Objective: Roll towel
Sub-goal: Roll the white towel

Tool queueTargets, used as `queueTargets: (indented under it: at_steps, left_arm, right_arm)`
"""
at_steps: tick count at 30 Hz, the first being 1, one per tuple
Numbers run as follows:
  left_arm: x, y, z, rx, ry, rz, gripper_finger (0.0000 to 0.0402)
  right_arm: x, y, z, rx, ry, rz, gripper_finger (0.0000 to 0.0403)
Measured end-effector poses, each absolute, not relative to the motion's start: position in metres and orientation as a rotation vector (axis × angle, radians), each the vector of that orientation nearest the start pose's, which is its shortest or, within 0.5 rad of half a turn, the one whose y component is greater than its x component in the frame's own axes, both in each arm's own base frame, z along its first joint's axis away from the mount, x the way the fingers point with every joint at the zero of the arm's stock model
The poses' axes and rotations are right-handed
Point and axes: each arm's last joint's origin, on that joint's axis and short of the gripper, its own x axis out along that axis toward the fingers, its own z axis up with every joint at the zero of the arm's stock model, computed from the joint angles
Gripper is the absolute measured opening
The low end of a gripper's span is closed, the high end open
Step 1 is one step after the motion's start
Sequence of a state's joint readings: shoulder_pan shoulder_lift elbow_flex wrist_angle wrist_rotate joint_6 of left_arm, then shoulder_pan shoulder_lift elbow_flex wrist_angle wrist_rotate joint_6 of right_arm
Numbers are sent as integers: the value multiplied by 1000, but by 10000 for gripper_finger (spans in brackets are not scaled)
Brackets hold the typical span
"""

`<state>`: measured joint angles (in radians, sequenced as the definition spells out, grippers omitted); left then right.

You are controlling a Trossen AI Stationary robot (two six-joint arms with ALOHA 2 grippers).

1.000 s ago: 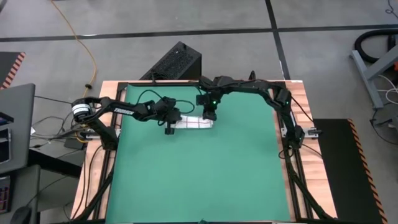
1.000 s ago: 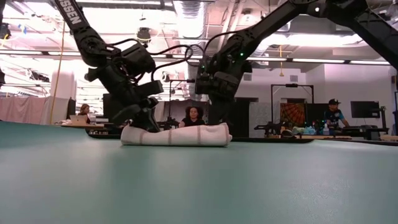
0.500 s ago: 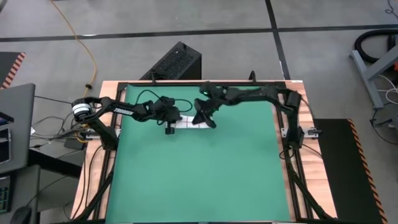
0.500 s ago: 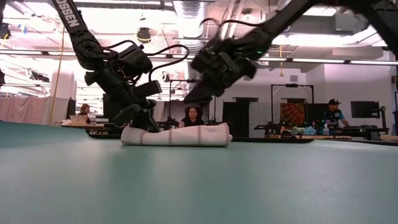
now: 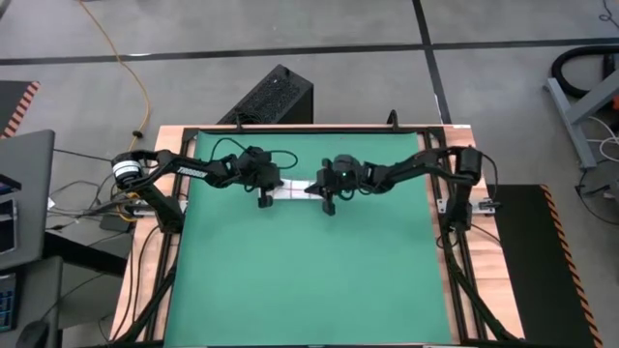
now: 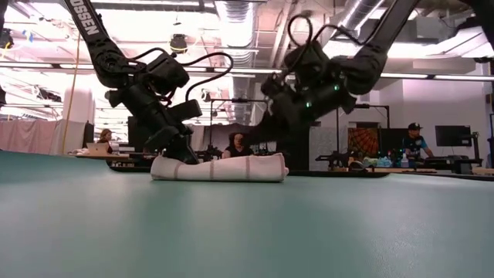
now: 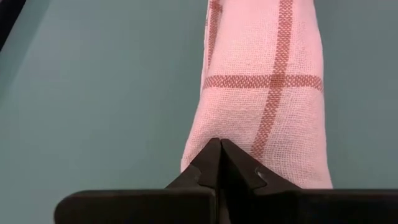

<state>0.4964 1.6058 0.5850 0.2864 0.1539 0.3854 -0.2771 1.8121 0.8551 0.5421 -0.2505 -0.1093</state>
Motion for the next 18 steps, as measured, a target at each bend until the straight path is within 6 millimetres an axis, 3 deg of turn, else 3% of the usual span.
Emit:
queueTargets:
  at_steps: [12, 18]
  left_arm:
    - [249, 129, 126, 85, 731, 200, 0]
    - [249, 129, 126, 65, 729, 204, 0]
  right_arm:
    - [344, -126, 123, 73, 480, -143, 12]
    - [344, -133, 112, 125, 498, -163, 12]
